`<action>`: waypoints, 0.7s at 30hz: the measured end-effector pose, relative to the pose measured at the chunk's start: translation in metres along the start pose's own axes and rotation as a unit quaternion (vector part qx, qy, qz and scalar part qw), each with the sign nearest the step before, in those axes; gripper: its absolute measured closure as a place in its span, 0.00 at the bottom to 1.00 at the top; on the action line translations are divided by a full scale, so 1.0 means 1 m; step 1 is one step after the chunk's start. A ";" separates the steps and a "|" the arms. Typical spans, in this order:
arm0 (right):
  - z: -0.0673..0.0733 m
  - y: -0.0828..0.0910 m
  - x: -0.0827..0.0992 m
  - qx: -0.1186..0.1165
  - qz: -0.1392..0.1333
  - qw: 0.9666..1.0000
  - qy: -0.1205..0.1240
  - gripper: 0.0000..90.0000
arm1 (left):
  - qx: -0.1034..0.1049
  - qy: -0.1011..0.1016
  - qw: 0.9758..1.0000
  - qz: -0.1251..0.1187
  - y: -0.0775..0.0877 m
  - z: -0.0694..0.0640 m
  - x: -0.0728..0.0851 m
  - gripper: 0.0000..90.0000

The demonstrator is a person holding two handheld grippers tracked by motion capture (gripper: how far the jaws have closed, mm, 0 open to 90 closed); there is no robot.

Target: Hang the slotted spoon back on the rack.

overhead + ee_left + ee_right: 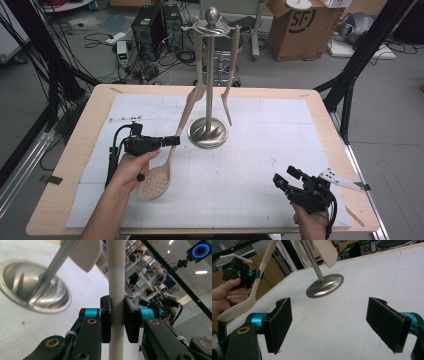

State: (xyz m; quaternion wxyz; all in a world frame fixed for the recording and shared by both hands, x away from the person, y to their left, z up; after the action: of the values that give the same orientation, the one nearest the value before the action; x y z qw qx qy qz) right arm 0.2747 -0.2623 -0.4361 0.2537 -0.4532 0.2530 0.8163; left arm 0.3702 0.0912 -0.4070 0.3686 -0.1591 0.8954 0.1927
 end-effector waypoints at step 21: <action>-0.001 -0.001 0.001 0.001 0.001 1.000 0.003 0.22 | 0.021 -0.068 0.991 -0.110 0.017 -0.049 -0.037 0.87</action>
State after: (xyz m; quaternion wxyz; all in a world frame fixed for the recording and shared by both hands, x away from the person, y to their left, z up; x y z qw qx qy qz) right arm 0.2753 -0.2620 -0.4372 0.2521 -0.4552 0.2551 0.8150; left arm 0.3586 0.0887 -0.3449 0.4511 -0.2352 0.8491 0.1423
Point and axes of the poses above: each handheld gripper's, and its own axes: y roughly backward along the jaws, x roughly out of its underside, z roughly to its left, the point moved 9 cm from there along -y, roughly forward along the jaws, and after that the axes turned 9 degrees about -x, right-handed, at the moved point
